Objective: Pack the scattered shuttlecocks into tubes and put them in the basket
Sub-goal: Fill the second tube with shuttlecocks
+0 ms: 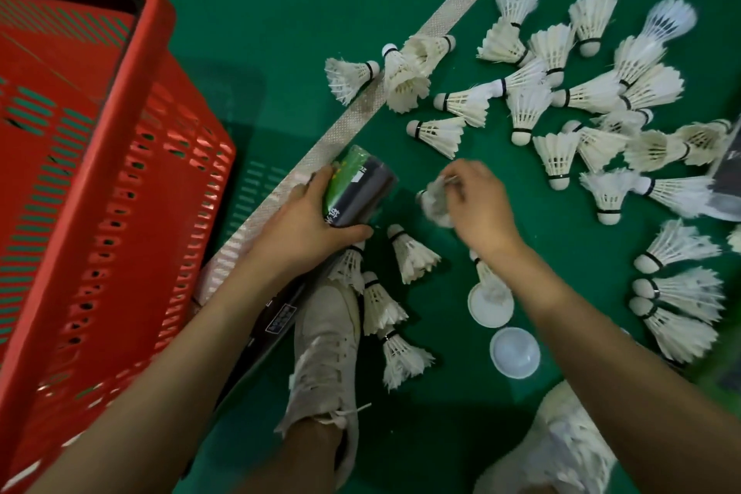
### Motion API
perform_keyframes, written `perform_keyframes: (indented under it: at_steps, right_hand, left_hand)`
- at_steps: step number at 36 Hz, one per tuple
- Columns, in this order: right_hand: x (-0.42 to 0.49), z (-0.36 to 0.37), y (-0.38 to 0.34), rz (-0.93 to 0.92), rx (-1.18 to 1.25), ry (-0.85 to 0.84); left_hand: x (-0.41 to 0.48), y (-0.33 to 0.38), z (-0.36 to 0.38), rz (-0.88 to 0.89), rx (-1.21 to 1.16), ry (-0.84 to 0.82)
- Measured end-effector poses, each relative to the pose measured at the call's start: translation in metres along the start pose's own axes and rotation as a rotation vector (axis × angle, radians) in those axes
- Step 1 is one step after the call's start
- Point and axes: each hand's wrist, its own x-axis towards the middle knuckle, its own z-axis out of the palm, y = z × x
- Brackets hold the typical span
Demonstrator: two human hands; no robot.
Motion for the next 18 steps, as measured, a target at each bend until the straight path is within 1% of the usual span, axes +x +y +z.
perform_keyframes:
  at_steps: [2,4,6,8,11,14,18]
  right_hand:
    - [0.003,-0.026,0.014,0.128,0.150,0.129]
    - [0.004,-0.048,0.028,0.255,0.362,0.233]
    - [0.003,-0.065,0.039,0.328,0.514,0.306]
    - [-0.001,-0.077,0.046,0.358,0.639,0.303]
    - [-0.008,-0.086,0.053,0.383,0.764,0.233]
    - [-0.015,-0.091,0.058,0.384,0.812,0.169]
    - [-0.021,-0.102,0.068,0.424,0.856,0.152]
  left_hand:
    - [0.002,0.014,0.006,0.042,0.005,-0.058]
    - [0.004,0.030,0.013,0.063,0.044,-0.133]
    - [0.005,0.048,0.021,0.097,0.080,-0.181]
    - [0.007,0.066,0.027,0.148,0.088,-0.200]
    - [0.009,0.090,0.037,0.218,0.088,-0.236]
    - [0.012,0.109,0.047,0.275,0.127,-0.276]
    - [0.013,0.124,0.059,0.317,0.175,-0.323]
